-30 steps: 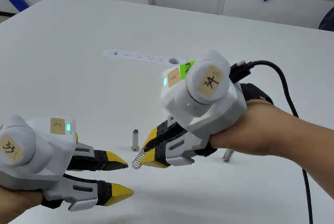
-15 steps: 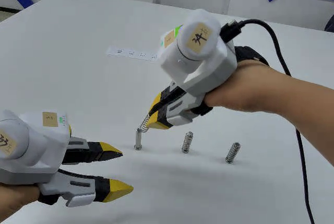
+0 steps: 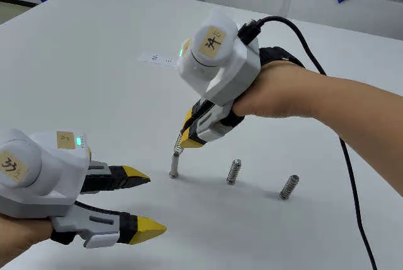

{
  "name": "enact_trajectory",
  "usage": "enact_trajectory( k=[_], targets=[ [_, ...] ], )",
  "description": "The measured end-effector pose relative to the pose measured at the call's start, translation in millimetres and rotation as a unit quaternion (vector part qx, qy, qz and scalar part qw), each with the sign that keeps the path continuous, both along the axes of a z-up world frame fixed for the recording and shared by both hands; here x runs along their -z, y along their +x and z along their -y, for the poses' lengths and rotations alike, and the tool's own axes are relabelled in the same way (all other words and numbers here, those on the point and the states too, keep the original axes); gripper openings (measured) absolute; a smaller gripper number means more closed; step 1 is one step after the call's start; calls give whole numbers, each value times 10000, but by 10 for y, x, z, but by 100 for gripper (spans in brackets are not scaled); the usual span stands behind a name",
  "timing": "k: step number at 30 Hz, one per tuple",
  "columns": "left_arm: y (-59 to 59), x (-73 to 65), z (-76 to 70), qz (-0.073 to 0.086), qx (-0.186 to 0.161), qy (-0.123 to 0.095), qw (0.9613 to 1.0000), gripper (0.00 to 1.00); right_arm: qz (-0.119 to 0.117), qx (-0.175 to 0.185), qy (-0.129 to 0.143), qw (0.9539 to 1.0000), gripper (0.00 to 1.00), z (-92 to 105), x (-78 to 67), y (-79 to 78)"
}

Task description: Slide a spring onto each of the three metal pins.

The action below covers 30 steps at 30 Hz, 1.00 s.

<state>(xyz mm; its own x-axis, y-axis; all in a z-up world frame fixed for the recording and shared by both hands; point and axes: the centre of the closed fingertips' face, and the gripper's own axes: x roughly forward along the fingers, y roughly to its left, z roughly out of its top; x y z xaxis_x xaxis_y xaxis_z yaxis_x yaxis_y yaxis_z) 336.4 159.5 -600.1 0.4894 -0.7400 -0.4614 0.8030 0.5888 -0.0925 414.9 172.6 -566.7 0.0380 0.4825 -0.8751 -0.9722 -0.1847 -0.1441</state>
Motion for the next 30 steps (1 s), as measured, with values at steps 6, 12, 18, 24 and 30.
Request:
enact_trajectory(
  k=[6, 12, 18, 24, 30],
  targets=[
    [16, 9, -34, -21, -106, -66, 9999, 58, -50, -21, -129, 9999, 12, 0, 75, 1],
    [23, 23, -56, -45, -174, -103, 9998, 63, -91, -21, -204, 9997, 12, -2, 117, 13],
    [29, 33, -83, -68, -227, -142, 9996, 64, -125, -33, -298, 9995, 12, -24, 179, 48],
    [29, 43, -100, -90, -266, -179, 9994, 64, -157, -65, -456, 9988, 12, -53, 293, 50],
    [21, 62, -106, -128, -278, -191, 9993, 64, -179, -40, -639, 9978, 12, -58, 442, 63]
  ],
)
